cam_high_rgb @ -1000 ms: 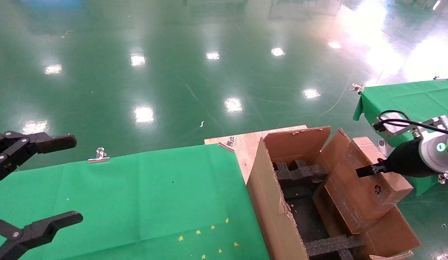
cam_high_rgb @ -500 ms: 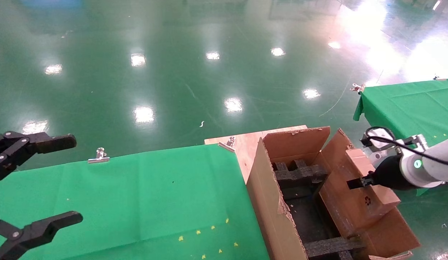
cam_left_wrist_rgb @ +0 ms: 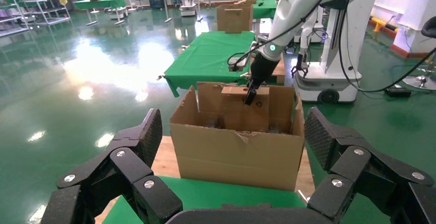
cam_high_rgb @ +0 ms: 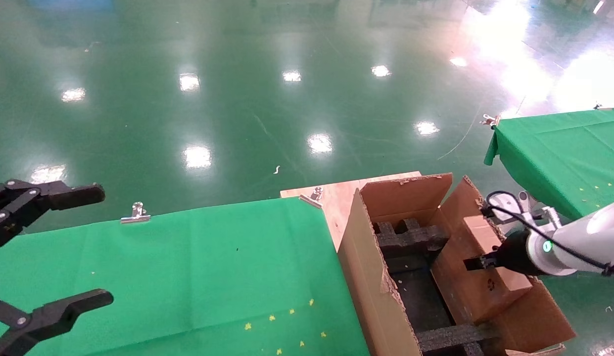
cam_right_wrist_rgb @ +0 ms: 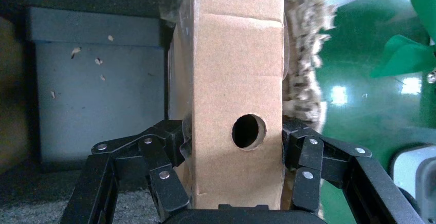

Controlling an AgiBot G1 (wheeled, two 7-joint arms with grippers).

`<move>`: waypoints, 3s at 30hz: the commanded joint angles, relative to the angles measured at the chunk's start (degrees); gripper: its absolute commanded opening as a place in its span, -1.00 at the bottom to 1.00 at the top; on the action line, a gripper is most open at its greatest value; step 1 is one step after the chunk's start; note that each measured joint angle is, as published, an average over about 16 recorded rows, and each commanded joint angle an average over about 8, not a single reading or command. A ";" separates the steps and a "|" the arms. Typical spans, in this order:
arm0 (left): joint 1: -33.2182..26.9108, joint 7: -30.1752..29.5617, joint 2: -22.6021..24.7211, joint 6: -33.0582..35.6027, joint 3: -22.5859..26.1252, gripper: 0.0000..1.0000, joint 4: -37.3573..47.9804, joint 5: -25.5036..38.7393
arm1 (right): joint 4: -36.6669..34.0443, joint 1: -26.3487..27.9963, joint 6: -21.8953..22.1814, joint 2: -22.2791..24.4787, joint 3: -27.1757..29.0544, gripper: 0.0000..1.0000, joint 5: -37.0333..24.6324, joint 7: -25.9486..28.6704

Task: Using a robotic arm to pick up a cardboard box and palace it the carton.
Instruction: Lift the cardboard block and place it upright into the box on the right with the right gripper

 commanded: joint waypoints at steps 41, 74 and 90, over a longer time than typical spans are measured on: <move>0.00 0.01 -0.01 -0.01 0.01 1.00 0.00 -0.01 | -15.59 -13.62 15.19 -9.68 -3.65 -0.23 -0.01 0.66; 0.01 0.02 -0.01 -0.02 0.02 1.00 0.02 -0.03 | -13.08 -9.03 14.88 -7.22 -2.22 1.00 -0.35 -1.16; 0.01 0.02 -0.01 -0.02 0.02 1.00 0.02 -0.03 | 0.79 4.69 24.75 2.61 3.37 1.00 11.61 -19.56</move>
